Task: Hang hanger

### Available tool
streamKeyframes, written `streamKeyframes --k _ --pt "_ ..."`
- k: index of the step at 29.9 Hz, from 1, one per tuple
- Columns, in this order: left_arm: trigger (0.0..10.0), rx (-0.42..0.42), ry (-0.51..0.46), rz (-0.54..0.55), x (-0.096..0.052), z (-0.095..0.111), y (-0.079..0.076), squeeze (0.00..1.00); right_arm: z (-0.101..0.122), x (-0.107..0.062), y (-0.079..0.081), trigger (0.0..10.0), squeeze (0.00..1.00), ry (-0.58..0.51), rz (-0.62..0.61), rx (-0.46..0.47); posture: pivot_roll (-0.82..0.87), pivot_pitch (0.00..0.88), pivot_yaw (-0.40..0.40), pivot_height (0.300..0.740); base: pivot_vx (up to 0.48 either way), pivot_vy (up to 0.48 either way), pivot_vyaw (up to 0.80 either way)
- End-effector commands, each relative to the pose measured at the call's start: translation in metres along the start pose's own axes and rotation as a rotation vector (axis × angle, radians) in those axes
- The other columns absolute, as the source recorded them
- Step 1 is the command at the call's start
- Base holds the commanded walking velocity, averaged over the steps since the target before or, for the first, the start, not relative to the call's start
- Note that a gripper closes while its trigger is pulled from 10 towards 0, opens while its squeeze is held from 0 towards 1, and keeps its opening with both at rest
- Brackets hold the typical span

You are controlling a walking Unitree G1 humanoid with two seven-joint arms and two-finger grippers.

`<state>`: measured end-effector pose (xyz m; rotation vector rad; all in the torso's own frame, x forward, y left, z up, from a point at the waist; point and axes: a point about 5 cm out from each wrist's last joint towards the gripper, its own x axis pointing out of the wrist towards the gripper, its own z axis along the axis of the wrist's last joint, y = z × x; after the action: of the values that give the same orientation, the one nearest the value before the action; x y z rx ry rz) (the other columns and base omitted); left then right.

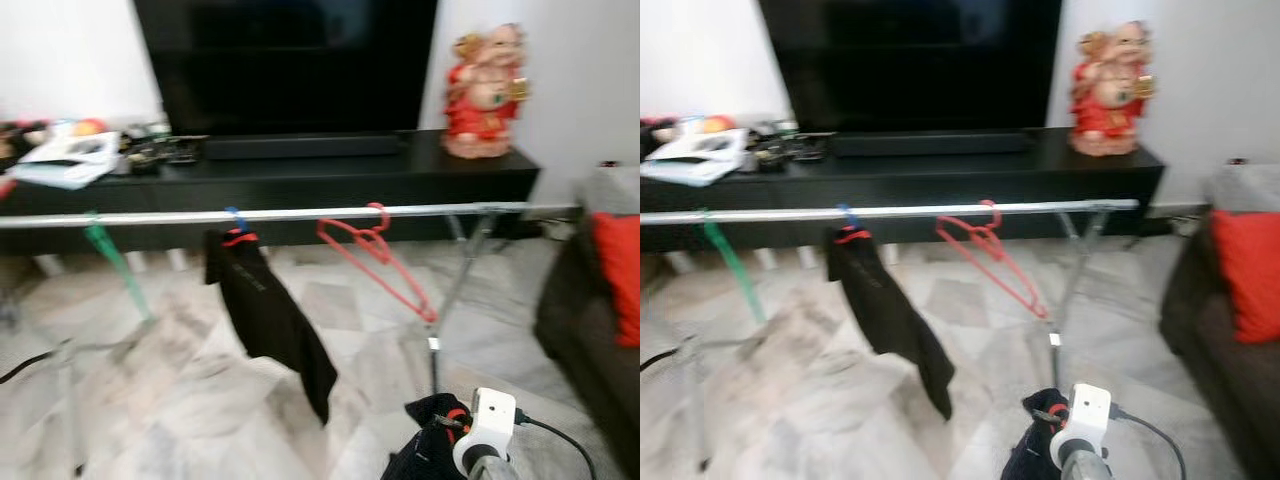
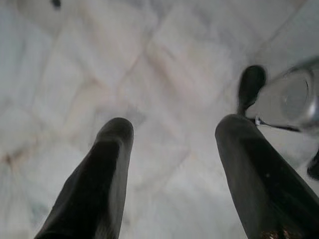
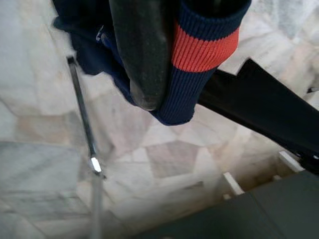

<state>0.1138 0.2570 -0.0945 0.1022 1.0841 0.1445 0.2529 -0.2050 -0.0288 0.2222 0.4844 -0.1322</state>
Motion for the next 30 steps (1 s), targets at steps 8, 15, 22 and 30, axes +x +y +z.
streamKeyframes --k 8,15,22,30 --pt "10.0 0.000 -0.029 0.021 0.001 0.010 0.009 0.00 0.002 0.002 0.007 10.0 0.00 -0.014 -0.006 0.025 0.08 0.000 0.047 0.740 0.000 0.000 0.70" --pt "10.0 -0.048 -0.184 0.075 0.001 0.044 0.021 0.00 -0.005 0.000 0.004 10.0 0.00 0.023 -0.020 0.036 0.08 0.000 0.047 0.740 0.000 0.000 0.00" --pt "10.0 -0.033 -0.570 0.077 -0.010 0.129 0.029 0.00 -0.007 -0.001 -0.001 10.0 0.00 0.041 -0.027 0.037 0.12 0.000 -0.001 0.740 0.000 0.000 0.00" --pt "10.0 -0.008 -0.880 0.028 -0.036 0.165 -0.006 0.00 -0.007 -0.002 -0.006 10.0 0.00 0.059 -0.034 0.020 0.13 0.000 -0.032 0.740 0.000 0.050 0.00"
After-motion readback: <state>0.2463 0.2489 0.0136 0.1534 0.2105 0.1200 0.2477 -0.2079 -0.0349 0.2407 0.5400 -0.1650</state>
